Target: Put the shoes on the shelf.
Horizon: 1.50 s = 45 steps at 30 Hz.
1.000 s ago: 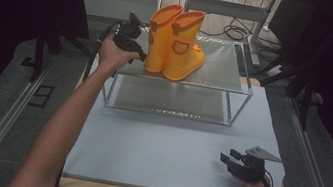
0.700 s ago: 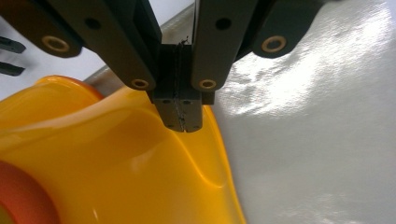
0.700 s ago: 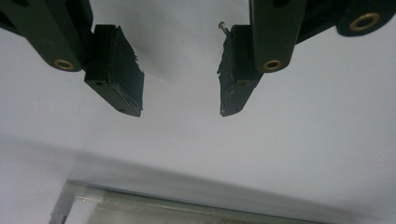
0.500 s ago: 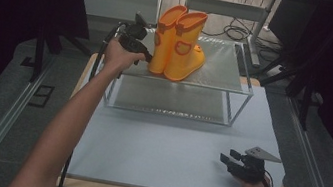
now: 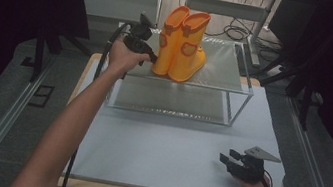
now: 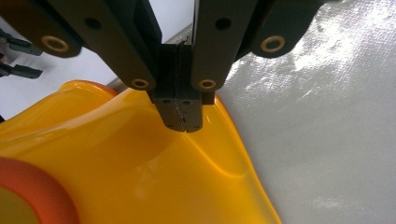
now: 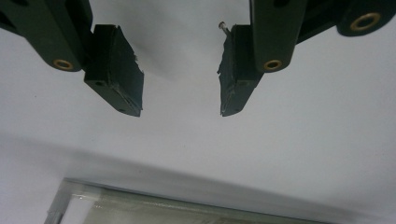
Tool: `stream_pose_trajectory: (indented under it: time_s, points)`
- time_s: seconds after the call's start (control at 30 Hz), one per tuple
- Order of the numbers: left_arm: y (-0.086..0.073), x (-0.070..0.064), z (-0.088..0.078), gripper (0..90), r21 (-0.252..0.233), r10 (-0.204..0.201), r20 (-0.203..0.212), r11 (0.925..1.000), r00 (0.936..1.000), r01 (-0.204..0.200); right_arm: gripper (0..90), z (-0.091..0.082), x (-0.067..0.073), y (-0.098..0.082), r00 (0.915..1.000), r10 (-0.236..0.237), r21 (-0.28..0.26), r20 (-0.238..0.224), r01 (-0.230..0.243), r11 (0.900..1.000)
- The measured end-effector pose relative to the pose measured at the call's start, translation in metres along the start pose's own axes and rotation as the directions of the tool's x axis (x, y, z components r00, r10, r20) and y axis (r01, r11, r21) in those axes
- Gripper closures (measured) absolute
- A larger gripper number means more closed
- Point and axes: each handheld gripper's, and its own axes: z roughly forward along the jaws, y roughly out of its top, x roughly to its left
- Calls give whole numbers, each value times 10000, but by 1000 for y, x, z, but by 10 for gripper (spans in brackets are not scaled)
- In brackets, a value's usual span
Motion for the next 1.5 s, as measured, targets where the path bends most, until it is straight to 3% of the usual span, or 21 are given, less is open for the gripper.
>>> stream_pose_trajectory:
  time_s: [0.5,0.73,1.03,1.17,1.5]
  points:
    - [6,-22,5,900,-48,240,654,9997,9976,-237,494,0,0,1,10000,-12,-55,-24,12,10000]
    - [4,-17,3,900,-56,137,651,9999,9978,-134,494,0,0,0,10000,1,-49,-30,-1,10000]
    - [-7,2,10,900,234,-308,78,9993,9995,306,494,1,-1,0,10000,16,-37,17,-16,10000]
    - [-9,-2,18,900,246,-334,179,9992,9993,330,494,2,-1,0,10000,1,15,16,-1,10000]
    - [-4,-13,15,900,-28,-417,539,9991,9977,419,494,2,0,0,10000,-21,-13,-5,21,10000]
